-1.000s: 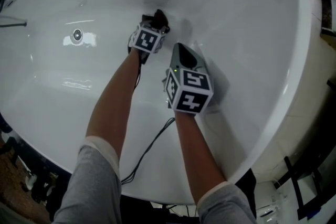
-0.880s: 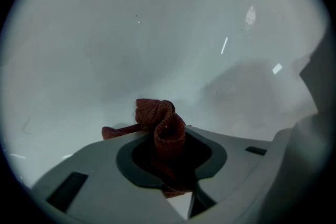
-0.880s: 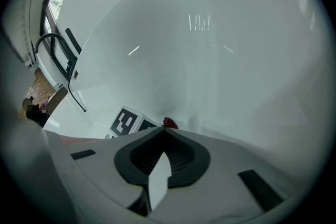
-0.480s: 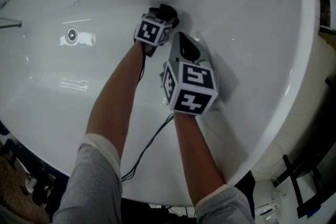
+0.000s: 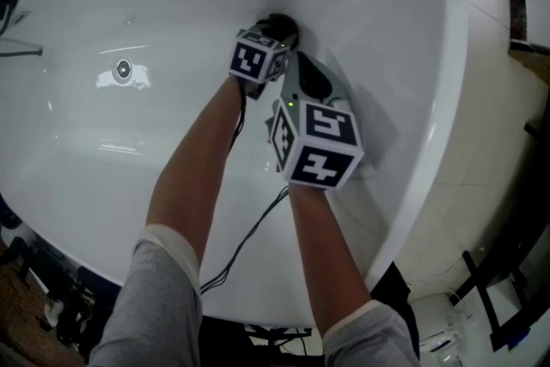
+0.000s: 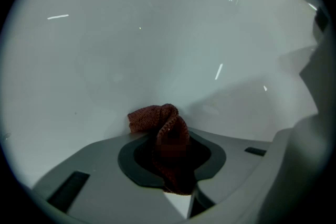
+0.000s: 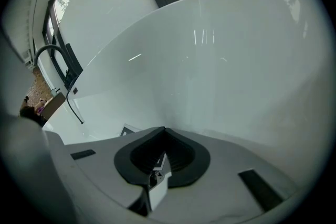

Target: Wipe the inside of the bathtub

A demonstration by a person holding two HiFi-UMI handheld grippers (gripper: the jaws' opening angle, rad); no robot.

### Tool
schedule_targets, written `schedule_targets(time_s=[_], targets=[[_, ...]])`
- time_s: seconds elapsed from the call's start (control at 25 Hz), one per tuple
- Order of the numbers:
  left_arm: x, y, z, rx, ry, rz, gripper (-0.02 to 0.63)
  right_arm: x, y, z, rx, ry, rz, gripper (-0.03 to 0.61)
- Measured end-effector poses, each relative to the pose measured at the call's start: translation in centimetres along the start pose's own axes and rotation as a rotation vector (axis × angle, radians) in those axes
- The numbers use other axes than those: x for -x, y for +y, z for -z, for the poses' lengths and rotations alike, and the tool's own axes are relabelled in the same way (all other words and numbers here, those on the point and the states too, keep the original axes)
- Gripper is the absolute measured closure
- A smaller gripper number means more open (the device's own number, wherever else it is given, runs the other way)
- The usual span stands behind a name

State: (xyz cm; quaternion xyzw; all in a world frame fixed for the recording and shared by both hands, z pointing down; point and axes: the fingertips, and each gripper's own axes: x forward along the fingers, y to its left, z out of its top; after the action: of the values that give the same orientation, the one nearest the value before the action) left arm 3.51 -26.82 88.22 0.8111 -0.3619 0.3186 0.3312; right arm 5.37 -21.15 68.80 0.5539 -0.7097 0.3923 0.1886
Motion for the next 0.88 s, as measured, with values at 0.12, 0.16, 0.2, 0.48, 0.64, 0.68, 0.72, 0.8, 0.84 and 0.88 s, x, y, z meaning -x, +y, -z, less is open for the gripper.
schedule_targets(time_s=[0.12, 0.16, 0.2, 0.48, 0.64, 0.68, 0.72, 0.8, 0.84, 0.88], targets=[[1.0, -1.5, -2.5, 0.018, -0.055, 0.024, 0.525, 1.1, 0.4, -1.8, 0.002, -0.019, -0.004, 0.569], [1.5, -2.1, -3.4, 0.020, -0.074, 0.028, 0.526, 1.6, 0.6, -2.5, 0.008, -0.026, -0.008, 0.569], [2.0, -2.6, -4.2, 0.019, -0.089, 0.028, 0.526, 2.1, 0.9, -3.1, 0.015, -0.034, -0.011, 0.569], [5.3, -6.3, -10.1, 0.015, -0.142, 0.041, 0.526, 6.4, 2.1, -8.3, 0.034, -0.097, -0.015, 0.569], [7.4, -8.3, -13.6, 0.012, -0.197, 0.054, 0.526, 8.8, 2.2, -11.2, 0.044, -0.134, -0.008, 0.569], [8.0, -8.9, -14.6, 0.011, -0.212, 0.059, 0.526, 9.4, 2.2, -11.9, 0.045, -0.143, -0.006, 0.569], [8.5, -9.4, -15.6, 0.012, -0.227, 0.063, 0.526, 10.1, 2.2, -12.5, 0.045, -0.152, -0.003, 0.569], [9.7, -10.4, -17.5, 0.010, -0.256, 0.072, 0.526, 11.6, 2.1, -13.8, 0.044, -0.172, 0.002, 0.569], [10.2, -10.9, -18.3, 0.007, -0.269, 0.076, 0.525, 12.4, 2.0, -14.4, 0.042, -0.183, 0.007, 0.569], [10.7, -11.4, -19.2, 0.002, -0.279, 0.078, 0.525, 13.1, 1.8, -15.0, 0.040, -0.193, 0.013, 0.569]])
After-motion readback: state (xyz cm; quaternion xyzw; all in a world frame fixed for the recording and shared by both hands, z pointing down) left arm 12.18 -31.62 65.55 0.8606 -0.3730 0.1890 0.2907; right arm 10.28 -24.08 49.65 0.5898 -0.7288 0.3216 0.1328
